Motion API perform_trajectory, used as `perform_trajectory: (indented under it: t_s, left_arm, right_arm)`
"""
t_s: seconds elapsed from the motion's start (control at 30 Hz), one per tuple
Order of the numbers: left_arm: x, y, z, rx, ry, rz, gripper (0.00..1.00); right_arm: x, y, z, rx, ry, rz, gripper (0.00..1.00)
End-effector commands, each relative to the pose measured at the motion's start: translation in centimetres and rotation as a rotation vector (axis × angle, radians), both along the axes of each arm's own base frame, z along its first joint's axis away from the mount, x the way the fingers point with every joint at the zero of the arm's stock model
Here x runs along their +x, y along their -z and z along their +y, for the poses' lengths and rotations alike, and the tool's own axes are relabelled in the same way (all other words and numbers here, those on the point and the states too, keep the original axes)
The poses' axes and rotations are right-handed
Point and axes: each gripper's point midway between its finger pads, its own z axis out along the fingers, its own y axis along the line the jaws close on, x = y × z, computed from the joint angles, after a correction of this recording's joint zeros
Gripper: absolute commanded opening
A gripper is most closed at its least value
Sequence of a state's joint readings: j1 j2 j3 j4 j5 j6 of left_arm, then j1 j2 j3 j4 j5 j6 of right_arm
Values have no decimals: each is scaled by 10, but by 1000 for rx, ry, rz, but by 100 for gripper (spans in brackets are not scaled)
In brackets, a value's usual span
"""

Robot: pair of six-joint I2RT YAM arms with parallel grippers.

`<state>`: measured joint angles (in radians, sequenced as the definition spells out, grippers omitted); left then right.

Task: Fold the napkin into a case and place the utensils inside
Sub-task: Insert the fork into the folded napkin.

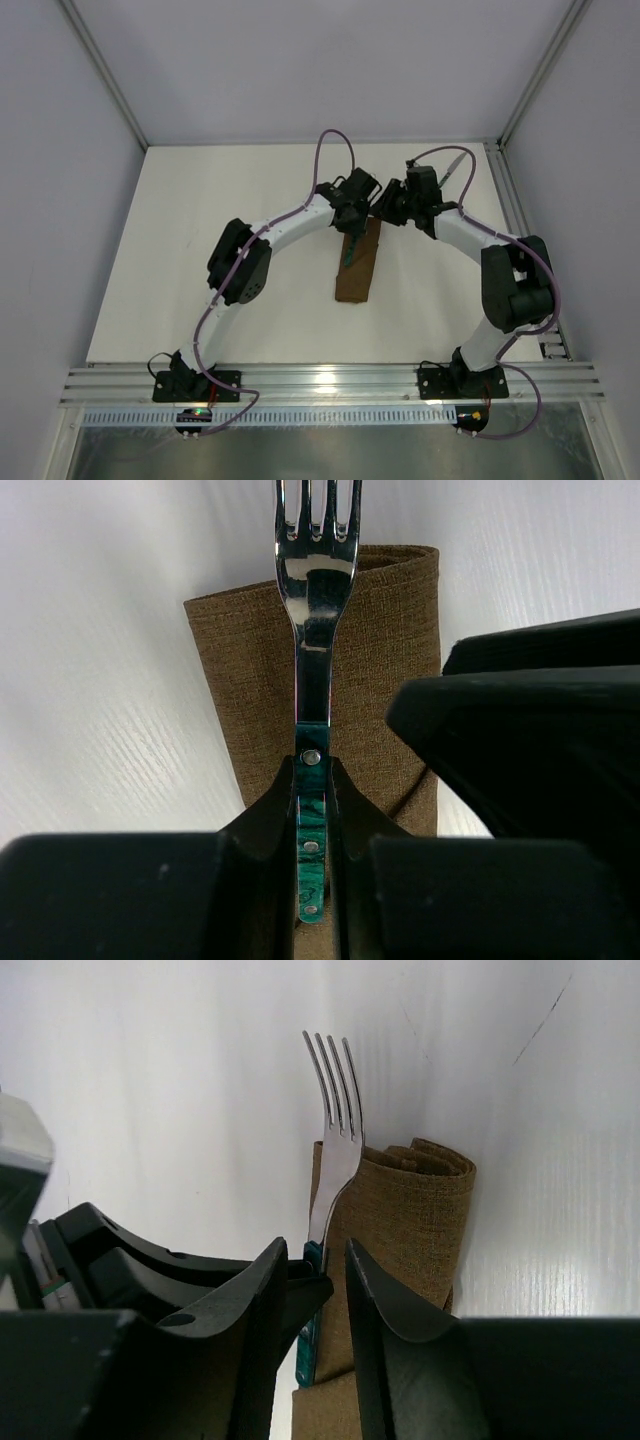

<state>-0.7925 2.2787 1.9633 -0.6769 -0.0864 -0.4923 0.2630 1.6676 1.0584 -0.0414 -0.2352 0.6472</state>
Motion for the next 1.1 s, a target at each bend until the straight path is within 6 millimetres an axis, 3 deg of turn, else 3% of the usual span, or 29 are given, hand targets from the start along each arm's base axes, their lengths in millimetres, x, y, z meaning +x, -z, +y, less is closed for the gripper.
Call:
perform_trajectory:
  t_s: [0.0,0.17,0.43,0.63,1.0,1.07]
  left_arm:
    - [12,-46,-10,-76,-9,-101,0]
    - [13,-50,-13,-85,-7,-99,0]
    - [12,-45,-11,-76,-7,-90,0]
    - [12,-44,-13,-81,-4,-87,0]
    - [12,-36,-11,-68,12,-76,0]
    - [13,-35,-9,-66,18,-72,0]
  right_arm:
    - [8,-22,15,77,-31,-38,34]
    - [12,-13,21,102,-40,-28,35]
    - [14,22,22,78,-31,54,35]
    - [17,27,33,112,-64,63,34]
    - [17,38,41,150,-110,73,5]
    - [18,36,44,161,-121,53,4]
